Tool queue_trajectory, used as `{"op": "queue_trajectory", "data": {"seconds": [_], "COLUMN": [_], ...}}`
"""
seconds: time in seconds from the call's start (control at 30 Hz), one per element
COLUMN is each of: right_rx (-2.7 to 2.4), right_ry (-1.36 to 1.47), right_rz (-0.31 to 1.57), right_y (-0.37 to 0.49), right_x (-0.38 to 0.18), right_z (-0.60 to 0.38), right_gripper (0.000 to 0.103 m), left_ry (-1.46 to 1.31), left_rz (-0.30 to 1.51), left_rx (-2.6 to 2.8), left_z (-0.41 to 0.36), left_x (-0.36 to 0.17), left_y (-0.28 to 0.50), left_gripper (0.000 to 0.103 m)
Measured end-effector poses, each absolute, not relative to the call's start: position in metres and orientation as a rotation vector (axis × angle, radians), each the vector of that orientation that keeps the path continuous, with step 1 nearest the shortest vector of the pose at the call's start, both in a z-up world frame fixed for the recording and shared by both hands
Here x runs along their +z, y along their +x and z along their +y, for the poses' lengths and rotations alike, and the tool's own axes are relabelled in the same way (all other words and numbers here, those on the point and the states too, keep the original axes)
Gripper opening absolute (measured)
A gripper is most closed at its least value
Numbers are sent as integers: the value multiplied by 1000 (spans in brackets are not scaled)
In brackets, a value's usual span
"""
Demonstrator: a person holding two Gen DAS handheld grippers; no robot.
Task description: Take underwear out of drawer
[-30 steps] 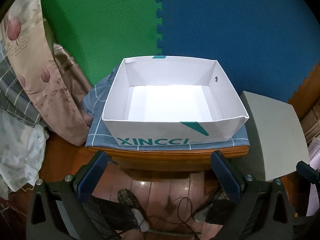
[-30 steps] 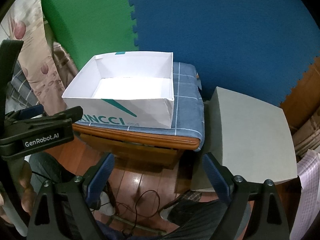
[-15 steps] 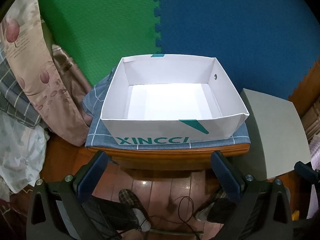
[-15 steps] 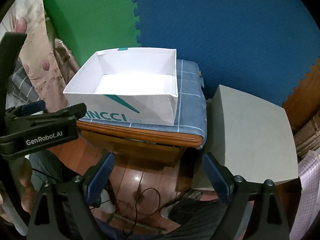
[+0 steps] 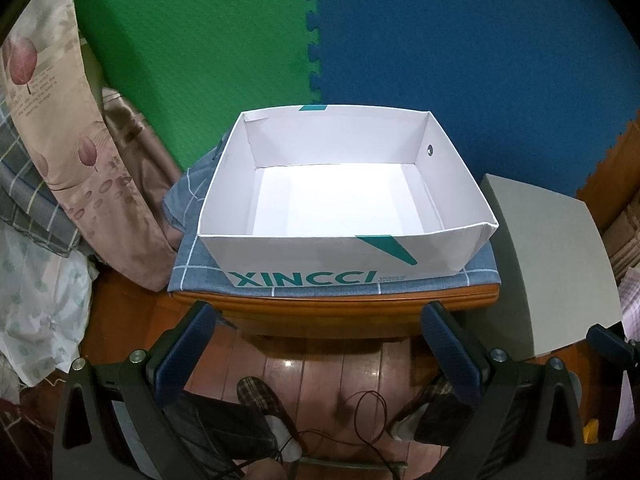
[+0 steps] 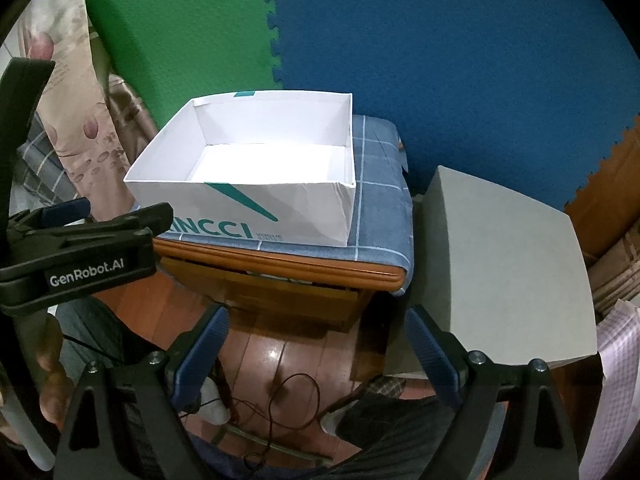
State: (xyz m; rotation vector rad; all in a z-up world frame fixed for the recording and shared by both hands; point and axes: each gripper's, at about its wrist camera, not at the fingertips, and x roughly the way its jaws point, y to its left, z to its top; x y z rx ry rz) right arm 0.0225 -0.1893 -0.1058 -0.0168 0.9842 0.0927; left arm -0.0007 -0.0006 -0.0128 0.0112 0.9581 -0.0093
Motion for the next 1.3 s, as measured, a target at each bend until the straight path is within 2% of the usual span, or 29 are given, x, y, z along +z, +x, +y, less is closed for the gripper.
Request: {"op": "queue_trajectory", "data": {"seconds": [1.3], "right_rx": [95], "right_ry": [-12], "right_rz": [996], "right_y": [19], "right_x": [-115], "right_z": [-187], "right_gripper": [92], "left_ry": [18], "left_rz": [965], "left_rx": [-13], "left_z": [-5], "left_x": [-20], "left_y": [-2], "left_gripper": [102]}}
